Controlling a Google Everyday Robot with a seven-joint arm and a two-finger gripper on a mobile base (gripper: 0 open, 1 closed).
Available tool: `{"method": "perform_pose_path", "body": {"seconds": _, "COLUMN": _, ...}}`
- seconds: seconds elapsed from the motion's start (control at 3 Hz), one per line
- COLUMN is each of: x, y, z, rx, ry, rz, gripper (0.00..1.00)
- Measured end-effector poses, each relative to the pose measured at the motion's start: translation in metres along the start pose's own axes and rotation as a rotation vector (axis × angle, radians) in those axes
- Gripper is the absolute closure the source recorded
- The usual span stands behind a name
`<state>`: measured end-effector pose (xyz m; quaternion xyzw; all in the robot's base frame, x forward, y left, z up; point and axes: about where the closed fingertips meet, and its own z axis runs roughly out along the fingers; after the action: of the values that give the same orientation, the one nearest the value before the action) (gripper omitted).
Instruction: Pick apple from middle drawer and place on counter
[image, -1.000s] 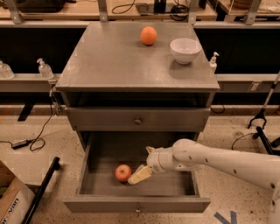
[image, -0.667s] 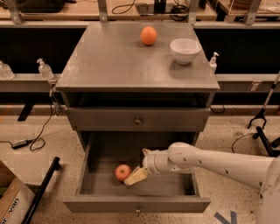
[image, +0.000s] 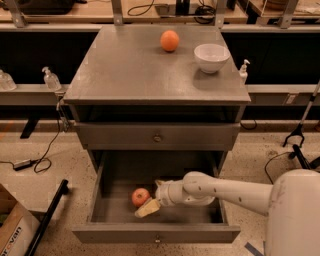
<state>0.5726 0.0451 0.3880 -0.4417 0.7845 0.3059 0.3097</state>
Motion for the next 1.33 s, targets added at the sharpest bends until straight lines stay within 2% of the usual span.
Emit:
{"method": "perform_pose_path", "body": {"seconds": 0.33, "x": 0.009, "y": 0.003, "z": 0.028, "rx": -0.046, "ry": -0.006, "rz": 0.025, "gripper": 0.00}}
{"method": "perform_pose_path", "body": {"seconds": 0.67, "x": 0.009, "y": 0.009, "z": 0.046, "rx": -0.098, "ry": -0.023, "rz": 0.033, "gripper": 0.18}}
{"method": "perform_pose_path", "body": {"seconds": 1.33, "x": 0.006, "y": 0.010, "z": 0.045, "rx": -0.102, "ry": -0.024, "rz": 0.033, "gripper": 0.65}}
